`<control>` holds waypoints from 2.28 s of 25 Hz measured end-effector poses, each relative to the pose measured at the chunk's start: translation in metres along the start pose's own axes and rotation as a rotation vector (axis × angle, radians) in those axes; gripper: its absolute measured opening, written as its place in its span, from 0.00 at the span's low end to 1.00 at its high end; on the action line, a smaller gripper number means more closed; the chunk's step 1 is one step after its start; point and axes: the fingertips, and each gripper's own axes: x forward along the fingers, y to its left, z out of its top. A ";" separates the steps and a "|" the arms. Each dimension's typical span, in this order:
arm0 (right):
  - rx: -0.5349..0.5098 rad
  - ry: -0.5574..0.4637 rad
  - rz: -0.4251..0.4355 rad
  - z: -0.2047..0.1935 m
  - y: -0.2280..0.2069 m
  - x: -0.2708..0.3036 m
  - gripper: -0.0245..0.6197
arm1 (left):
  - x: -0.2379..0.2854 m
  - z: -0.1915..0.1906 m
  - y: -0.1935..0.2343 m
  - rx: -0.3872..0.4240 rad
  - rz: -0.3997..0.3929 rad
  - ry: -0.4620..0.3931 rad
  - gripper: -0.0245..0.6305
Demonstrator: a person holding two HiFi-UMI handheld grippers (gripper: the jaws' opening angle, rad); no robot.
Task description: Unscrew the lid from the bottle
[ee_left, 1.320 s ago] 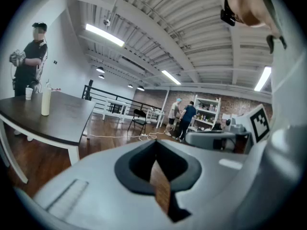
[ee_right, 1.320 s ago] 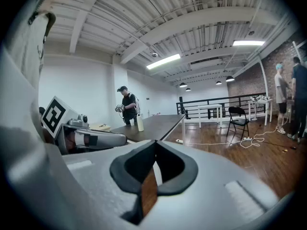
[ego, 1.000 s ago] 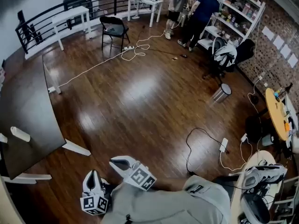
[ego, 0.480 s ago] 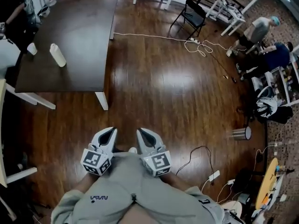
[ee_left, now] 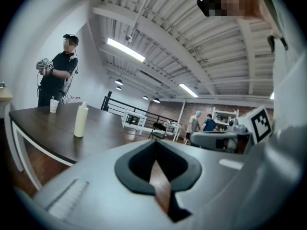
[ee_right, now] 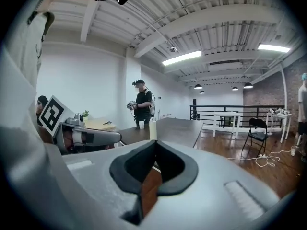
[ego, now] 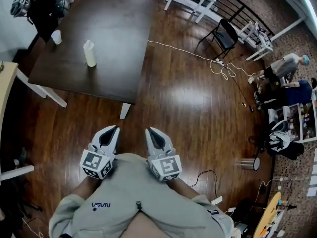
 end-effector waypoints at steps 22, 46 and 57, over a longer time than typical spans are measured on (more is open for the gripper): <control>-0.082 -0.018 0.374 0.052 0.101 0.170 0.04 | -0.067 0.051 0.156 -0.013 0.388 -0.087 0.04; -0.045 0.009 0.250 0.085 0.075 0.329 0.04 | 0.006 0.141 0.315 0.074 0.383 -0.023 0.04; 0.028 0.088 0.038 0.048 0.092 0.387 0.41 | 0.048 0.127 0.390 0.132 0.115 0.142 0.04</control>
